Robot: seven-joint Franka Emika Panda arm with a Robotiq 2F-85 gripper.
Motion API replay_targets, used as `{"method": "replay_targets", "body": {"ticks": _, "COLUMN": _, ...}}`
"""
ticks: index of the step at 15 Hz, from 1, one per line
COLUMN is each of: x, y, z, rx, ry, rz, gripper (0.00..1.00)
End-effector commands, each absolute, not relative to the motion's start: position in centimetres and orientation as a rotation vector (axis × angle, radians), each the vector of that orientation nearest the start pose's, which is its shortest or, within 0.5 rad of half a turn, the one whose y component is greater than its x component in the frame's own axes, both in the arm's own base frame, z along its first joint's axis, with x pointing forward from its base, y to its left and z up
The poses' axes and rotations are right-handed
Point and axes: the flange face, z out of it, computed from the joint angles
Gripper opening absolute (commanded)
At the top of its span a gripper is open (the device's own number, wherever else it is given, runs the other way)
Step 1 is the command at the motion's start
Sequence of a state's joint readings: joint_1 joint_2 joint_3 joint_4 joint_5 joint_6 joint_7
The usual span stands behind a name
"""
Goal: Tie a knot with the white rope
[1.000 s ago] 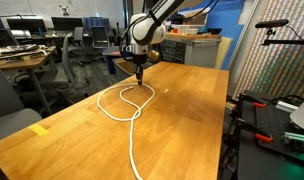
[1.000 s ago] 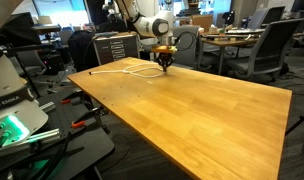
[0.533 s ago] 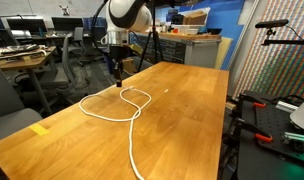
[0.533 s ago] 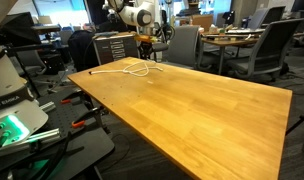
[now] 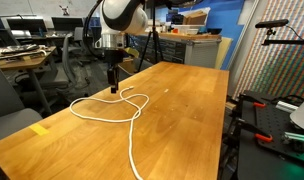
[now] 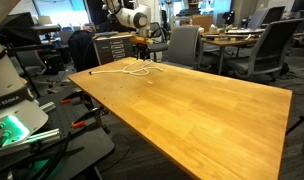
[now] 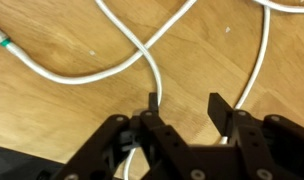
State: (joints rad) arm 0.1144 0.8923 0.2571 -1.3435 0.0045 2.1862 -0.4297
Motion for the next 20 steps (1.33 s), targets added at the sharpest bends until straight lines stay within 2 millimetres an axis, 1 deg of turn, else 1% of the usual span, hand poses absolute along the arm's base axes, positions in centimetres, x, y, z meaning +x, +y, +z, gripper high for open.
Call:
{"method": "replay_targets", "body": {"ticks": 1, "x": 70.0, "y": 23.1, "z": 19.9, "rx": -2.753, "ry": -1.022, "rz": 0.028, "gripper": 0.83}}
{"method": "replay_targets", "body": {"ticks": 2, "x": 70.1, "y": 22.6, "z": 19.7, "rx": -2.761, "ry": -1.045, "rz": 0.029, "gripper": 0.83}}
{"method": "replay_targets", "body": {"ticks": 3, "x": 70.3, "y": 21.9, "z": 19.3, "rx": -2.763, "ry": -1.067, "rz": 0.022, "gripper": 0.86}}
{"method": "replay_targets", "body": {"ticks": 4, "x": 70.4, "y": 21.3, "z": 18.9, "rx": -2.762, "ry": -1.084, "rz": 0.027, "gripper": 0.95}}
{"method": "replay_targets", "body": {"ticks": 5, "x": 70.6, "y": 20.2, "z": 18.4, "rx": -2.772, "ry": -1.109, "rz": 0.032, "gripper": 0.99}}
{"method": "replay_targets", "body": {"ticks": 6, "x": 70.9, "y": 19.2, "z": 18.1, "rx": -2.777, "ry": -1.13, "rz": 0.021, "gripper": 1.0}}
{"method": "replay_targets", "body": {"ticks": 7, "x": 71.2, "y": 18.0, "z": 18.3, "rx": -2.779, "ry": -1.073, "rz": -0.01, "gripper": 1.0}}
{"method": "replay_targets", "body": {"ticks": 8, "x": 70.7, "y": 19.8, "z": 17.9, "rx": -2.783, "ry": -1.076, "rz": 0.046, "gripper": 0.99}}
{"method": "replay_targets", "body": {"ticks": 10, "x": 71.1, "y": 18.1, "z": 17.7, "rx": -2.79, "ry": -1.059, "rz": 0.031, "gripper": 1.0}}
{"method": "replay_targets", "body": {"ticks": 11, "x": 71.2, "y": 17.7, "z": 17.7, "rx": -2.792, "ry": -1.054, "rz": 0.028, "gripper": 1.0}}
{"method": "replay_targets", "body": {"ticks": 12, "x": 71.6, "y": 17.2, "z": 17.9, "rx": -2.793, "ry": -1.09, "rz": 0.007, "gripper": 1.0}}
{"method": "replay_targets", "body": {"ticks": 13, "x": 71.7, "y": 16.6, "z": 18.2, "rx": -2.821, "ry": -1.144, "rz": 0.021, "gripper": 1.0}}
{"method": "replay_targets", "body": {"ticks": 15, "x": 72.1, "y": 14.6, "z": 18.0, "rx": -2.861, "ry": -1.206, "rz": 0.045, "gripper": 1.0}}
{"method": "replay_targets", "body": {"ticks": 18, "x": 72.4, "y": 11.9, "z": 16.6, "rx": -2.909, "ry": -1.267, "rz": 0.084, "gripper": 1.0}}
{"method": "replay_targets", "body": {"ticks": 20, "x": 72.6, "y": 10.6, "z": 15.8, "rx": -2.925, "ry": -1.293, "rz": 0.101, "gripper": 1.0}}
